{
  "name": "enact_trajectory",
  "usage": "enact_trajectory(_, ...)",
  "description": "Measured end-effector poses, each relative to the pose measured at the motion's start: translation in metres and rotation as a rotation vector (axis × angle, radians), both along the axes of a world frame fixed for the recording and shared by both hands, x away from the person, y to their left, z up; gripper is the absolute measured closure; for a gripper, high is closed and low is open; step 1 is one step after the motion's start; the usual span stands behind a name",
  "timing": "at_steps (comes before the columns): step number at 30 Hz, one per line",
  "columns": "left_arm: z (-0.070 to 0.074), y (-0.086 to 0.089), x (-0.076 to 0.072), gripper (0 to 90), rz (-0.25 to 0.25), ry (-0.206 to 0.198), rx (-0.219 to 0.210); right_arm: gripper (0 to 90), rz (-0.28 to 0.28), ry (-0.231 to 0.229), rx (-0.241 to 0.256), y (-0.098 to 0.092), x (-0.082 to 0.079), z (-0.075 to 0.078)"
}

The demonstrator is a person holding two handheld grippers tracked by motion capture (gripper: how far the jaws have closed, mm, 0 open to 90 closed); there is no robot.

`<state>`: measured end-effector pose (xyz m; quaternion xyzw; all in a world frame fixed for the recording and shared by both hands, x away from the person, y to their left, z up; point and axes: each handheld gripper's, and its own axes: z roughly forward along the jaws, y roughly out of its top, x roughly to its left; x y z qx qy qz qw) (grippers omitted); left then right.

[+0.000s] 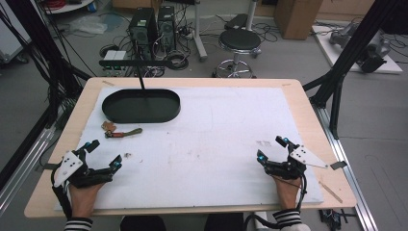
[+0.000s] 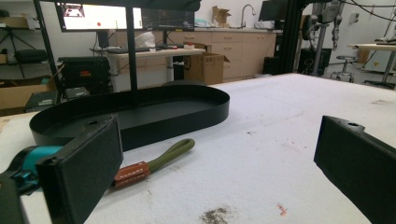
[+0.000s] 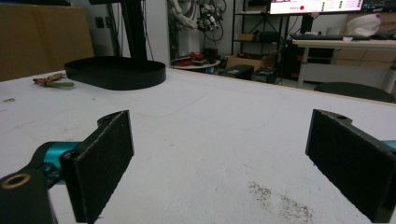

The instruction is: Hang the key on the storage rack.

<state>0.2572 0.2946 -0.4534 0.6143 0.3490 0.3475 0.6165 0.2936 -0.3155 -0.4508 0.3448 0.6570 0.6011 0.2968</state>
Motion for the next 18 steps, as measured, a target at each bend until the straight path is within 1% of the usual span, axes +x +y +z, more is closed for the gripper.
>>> enact_trajectory(4, 0.0003, 0.0, 0.0009, 1.7, 0.0, 0.01, 0.002, 6.8, 0.0, 0.002, 0.008, -0.0004, -0.0001, 0.0)
enact_trajectory(6, 0.0006, -0.0001, 0.0015, 1.7, -0.001, 0.016, 0.003, 6.8, -0.001, -0.006, 0.005, -0.0003, -0.0001, -0.0002)
enact_trajectory(10, 0.0007, 0.0001, 0.0018, 1.7, 0.0, 0.019, 0.005, 6.8, -0.001, -0.004, 0.005, -0.0003, -0.0002, -0.0001)
enact_trajectory(11, 0.0007, -0.0001, 0.0023, 1.7, 0.0, 0.021, -0.001, 6.8, -0.001, -0.002, 0.006, -0.0004, -0.0003, 0.0)
enact_trajectory(15, 0.001, 0.0004, 0.0027, 1.7, -0.001, 0.029, -0.003, 6.8, 0.0, -0.005, 0.002, 0.0002, -0.0004, 0.0)
enact_trajectory(18, 0.0011, 0.001, 0.0029, 1.7, -0.006, 0.027, -0.008, 6.8, 0.0, -0.001, 0.0, 0.0007, -0.0009, 0.0)
